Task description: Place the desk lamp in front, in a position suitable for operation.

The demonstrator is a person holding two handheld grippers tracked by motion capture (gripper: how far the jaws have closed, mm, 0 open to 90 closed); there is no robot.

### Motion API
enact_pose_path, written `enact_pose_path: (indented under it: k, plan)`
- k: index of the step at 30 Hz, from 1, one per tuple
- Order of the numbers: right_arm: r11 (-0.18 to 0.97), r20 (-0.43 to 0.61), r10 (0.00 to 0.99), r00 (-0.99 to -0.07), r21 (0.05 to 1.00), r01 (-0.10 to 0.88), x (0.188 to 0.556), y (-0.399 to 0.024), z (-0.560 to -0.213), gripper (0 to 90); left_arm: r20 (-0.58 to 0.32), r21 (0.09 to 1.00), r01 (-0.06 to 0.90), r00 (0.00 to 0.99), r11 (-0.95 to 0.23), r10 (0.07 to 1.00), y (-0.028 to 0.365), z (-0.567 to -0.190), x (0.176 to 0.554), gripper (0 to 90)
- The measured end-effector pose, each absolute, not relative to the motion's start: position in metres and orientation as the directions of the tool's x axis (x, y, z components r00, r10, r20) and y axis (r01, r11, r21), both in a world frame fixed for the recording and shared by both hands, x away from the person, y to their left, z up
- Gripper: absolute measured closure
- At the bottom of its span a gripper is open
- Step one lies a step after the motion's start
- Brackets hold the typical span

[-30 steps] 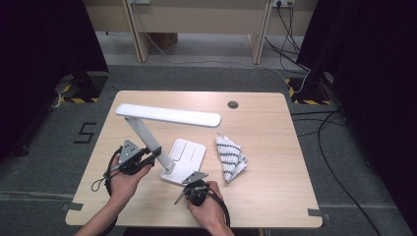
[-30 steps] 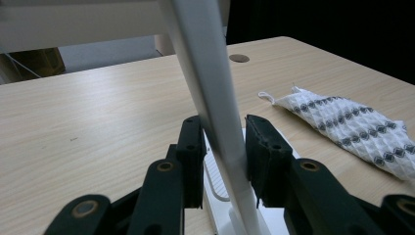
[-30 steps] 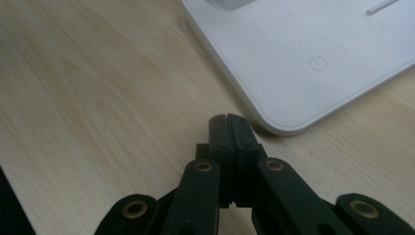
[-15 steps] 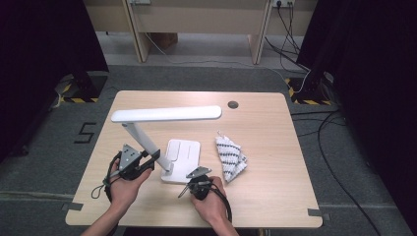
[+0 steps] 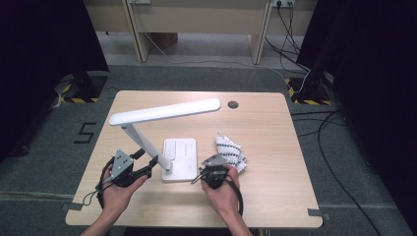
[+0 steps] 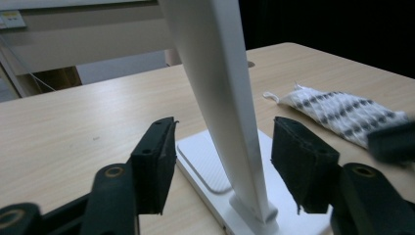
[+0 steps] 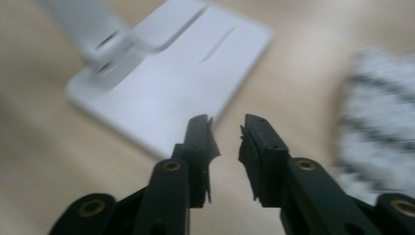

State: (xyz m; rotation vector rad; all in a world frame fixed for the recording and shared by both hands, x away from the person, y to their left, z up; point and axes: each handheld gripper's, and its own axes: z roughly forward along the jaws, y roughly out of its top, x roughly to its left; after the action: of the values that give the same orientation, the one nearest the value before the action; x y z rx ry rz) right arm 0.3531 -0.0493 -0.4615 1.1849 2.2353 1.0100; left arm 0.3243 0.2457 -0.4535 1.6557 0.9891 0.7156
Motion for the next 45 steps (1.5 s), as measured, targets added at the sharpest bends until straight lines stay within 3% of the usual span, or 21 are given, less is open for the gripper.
enact_pose_path:
  k: [3, 6, 14, 21, 22, 25, 31, 34, 37, 45]
  plan:
    - [0.335, -0.078, 0.888, -0.453, 0.785, 0.521, 0.367, -0.075, -0.449, 57.0, -0.027, 0.950, 0.281, 0.501, -0.134, 0.865, 0.251, -0.461, 0.316, 38.4]
    - [0.328, -0.093, 0.911, -0.402, 0.755, 0.568, 0.383, -0.094, -0.455, 48.3, -0.036, 0.944, 0.297, 0.521, -0.141, 0.853, 0.254, -0.468, 0.309, 37.7]
    - [0.328, -0.086, 0.923, -0.375, 0.683, 0.652, 0.396, -0.114, -0.487, 44.6, -0.036, 0.934, 0.311, 0.567, -0.173, 0.823, 0.253, -0.480, 0.300, 37.4]
    - [0.292, -0.013, 0.924, -0.381, 0.668, 0.685, 0.399, -0.118, -0.500, 58.1, -0.048, 0.929, 0.322, 0.595, -0.183, 0.802, 0.250, -0.481, 0.299, 37.5]
    - [0.283, 0.018, 0.919, -0.394, 0.666, 0.691, 0.399, -0.119, -0.500, 71.7, -0.057, 0.925, 0.332, 0.603, -0.186, 0.795, 0.249, -0.482, 0.300, 37.4]
    - [0.307, 0.024, 0.904, -0.426, 0.659, 0.687, 0.398, -0.118, -0.498, 79.3, -0.064, 0.920, 0.343, 0.615, -0.193, 0.786, 0.246, -0.483, 0.300, 37.4]
    - [0.325, 0.041, 0.870, -0.492, 0.702, 0.634, 0.378, -0.106, -0.483, 80.8, -0.067, 0.918, 0.338, 0.648, -0.207, 0.759, 0.240, -0.478, 0.299, 37.3]
    - [0.366, 0.018, 0.819, -0.574, 0.753, 0.546, 0.349, -0.089, -0.468, 80.8, -0.071, 0.920, 0.326, 0.685, -0.217, 0.725, 0.231, -0.471, 0.301, 37.4]
    - [0.375, 0.012, 0.801, -0.598, 0.770, 0.517, 0.338, -0.083, -0.463, 80.8, -0.086, 0.918, 0.330, 0.706, -0.219, 0.703, 0.227, -0.469, 0.304, 37.4]
    - [0.455, -0.051, 0.710, -0.702, 0.794, 0.402, 0.301, -0.055, -0.468, 80.7, -0.232, 0.891, 0.428, 0.719, -0.154, 0.655, 0.215, -0.473, 0.321, 35.1]
